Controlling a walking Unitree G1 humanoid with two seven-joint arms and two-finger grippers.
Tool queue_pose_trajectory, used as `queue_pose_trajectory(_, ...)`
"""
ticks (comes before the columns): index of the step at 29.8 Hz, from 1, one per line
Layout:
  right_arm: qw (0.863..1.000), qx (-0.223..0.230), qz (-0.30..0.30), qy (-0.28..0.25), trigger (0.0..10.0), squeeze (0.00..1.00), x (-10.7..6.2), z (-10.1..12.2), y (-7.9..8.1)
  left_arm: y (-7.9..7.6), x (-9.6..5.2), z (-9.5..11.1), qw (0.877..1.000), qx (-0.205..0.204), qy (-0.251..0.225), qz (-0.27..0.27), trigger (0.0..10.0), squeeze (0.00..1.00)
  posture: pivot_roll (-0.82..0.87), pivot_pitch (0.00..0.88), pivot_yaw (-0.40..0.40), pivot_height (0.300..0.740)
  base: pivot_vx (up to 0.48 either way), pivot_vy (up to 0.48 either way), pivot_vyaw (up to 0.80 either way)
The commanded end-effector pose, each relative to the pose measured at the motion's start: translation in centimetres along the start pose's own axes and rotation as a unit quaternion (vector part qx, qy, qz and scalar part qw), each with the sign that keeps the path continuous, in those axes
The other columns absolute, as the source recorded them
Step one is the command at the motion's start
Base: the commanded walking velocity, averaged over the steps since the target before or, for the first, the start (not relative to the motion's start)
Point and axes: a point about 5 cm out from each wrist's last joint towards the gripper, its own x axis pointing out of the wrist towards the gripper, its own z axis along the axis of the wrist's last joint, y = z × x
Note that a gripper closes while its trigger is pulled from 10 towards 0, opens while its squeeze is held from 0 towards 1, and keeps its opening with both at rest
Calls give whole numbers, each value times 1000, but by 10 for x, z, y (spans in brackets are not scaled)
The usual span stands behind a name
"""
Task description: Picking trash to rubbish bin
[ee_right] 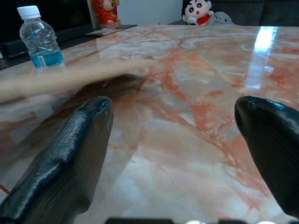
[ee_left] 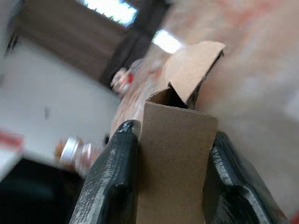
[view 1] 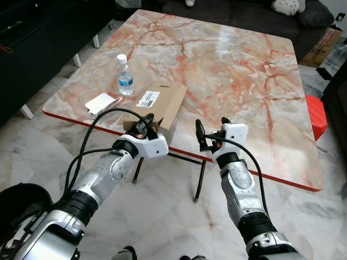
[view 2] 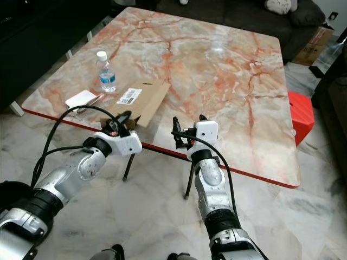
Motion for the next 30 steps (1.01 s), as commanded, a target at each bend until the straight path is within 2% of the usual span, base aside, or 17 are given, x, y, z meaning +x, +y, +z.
queue_pose_trajectory(1,1000,-4,-2,-8,10000,0,1,4,-2,4,-1,1,998,-57,12,38,0,0,105,127,-126,740,0,0,0)
queue_pose_trajectory(2,1000,-4,-3,-9,10000,0,1,4,-3,5,0,1,994,-91,18,52,1020,0,104,126,-126,740,0,0,0)
queue_pose_trajectory(3,1000,-5,-4,-11,10000,0,1,5,-3,5,0,2,990,-124,20,65,3255,0,104,126,-126,740,0,0,0)
queue_pose_trajectory(4,1000,-5,-6,-13,10000,0,1,5,-4,5,1,4,987,-146,20,71,10000,0,104,121,-125,740,0,0,0)
queue_pose_trajectory(5,1000,-5,-9,-18,10000,0,2,7,-5,3,2,7,982,-174,18,74,10000,0,104,120,-125,740,0,0,0)
queue_pose_trajectory(8,1000,-3,-11,-26,10000,0,3,10,-5,1,4,11,971,-224,18,88,10000,0,100,111,-124,740,0,0,0)
queue_pose_trajectory(12,999,-2,-14,-41,10000,0,4,15,-6,2,6,18,957,-273,9,102,10000,0,101,104,-123,740,0,0,0)
queue_pose_trajectory(16,998,-2,-17,-57,10000,0,5,21,-7,3,8,22,948,-301,-3,103,10000,0,102,97,-122,740,0,0,0)
queue_pose_trajectory(17,997,0,-19,-77,10000,0,7,28,-7,5,11,27,943,-315,-19,105,10000,0,101,93,-121,740,0,0,0)
queue_pose_trajectory(21,996,-1,-19,-87,10000,0,8,33,-7,9,13,31,938,-327,-32,111,10000,0,100,90,-120,740,0,0,0)
queue_pose_trajectory(23,994,-1,-26,-104,10000,0,10,40,-8,13,16,32,927,-354,-35,121,10000,0,101,84,-119,740,0,0,0)
queue_pose_trajectory(25,993,-2,-32,-115,10000,0,11,46,-9,15,19,26,900,-415,-14,136,10000,0,96,78,-117,740,0,0,0)
queue_pose_trajectory(27,992,-3,-34,-121,10000,0,11,48,-10,15,21,22,882,-448,1,144,10000,0,96,78,-117,740,0,0,0)
queue_pose_trajectory(28,991,-4,-37,-125,10000,0,11,50,-11,15,21,20,879,-454,5,146,10000,0,96,78,-117,740,0,0,0)
queue_pose_trajectory(30,991,-5,-43,-131,10000,0,11,52,-13,15,21,19,882,-448,3,145,10000,0,96,74,-117,740,0,0,0)
